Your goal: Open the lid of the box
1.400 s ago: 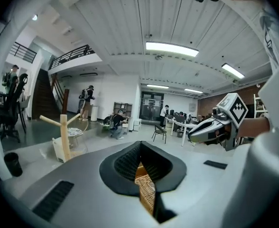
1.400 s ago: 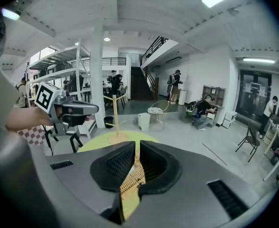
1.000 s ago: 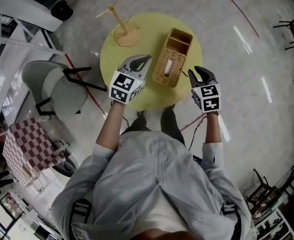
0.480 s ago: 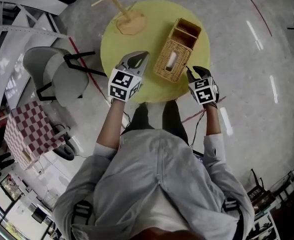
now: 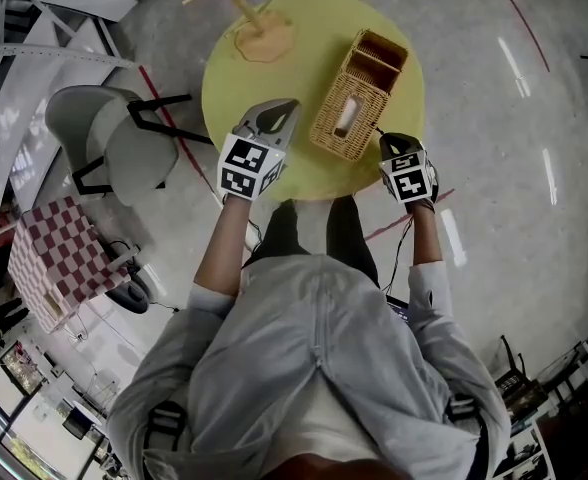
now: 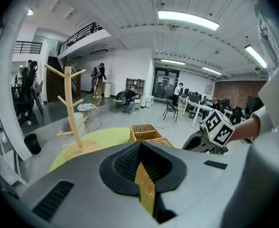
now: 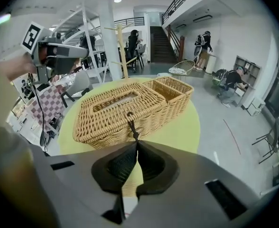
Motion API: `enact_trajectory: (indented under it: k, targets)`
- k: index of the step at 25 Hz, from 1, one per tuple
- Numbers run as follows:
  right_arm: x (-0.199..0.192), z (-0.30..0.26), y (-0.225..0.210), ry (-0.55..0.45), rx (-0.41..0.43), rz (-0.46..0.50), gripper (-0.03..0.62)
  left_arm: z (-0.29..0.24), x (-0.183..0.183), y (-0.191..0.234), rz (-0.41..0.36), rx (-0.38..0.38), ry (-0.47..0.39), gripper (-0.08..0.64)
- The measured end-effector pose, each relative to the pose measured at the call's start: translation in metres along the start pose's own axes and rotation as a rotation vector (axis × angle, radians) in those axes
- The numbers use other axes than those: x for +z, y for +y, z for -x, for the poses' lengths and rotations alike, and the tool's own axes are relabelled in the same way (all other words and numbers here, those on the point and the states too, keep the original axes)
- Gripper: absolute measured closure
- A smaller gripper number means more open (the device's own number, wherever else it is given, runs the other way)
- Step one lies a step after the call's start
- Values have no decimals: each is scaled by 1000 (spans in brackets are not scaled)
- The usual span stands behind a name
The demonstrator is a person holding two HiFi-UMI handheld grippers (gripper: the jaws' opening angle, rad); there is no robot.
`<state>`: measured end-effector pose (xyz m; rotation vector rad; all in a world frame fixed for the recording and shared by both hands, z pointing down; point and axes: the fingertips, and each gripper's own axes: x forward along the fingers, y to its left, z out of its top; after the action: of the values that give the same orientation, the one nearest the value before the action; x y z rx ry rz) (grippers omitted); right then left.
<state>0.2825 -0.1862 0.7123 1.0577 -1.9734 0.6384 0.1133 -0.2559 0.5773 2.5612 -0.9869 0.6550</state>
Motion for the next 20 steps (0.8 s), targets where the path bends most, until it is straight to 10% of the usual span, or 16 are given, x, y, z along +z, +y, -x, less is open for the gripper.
enact_trajectory:
  k: [20]
  targets:
    - [87, 73, 18, -162, -152, -35, 569, 58, 49, 19, -84, -52, -138, 532]
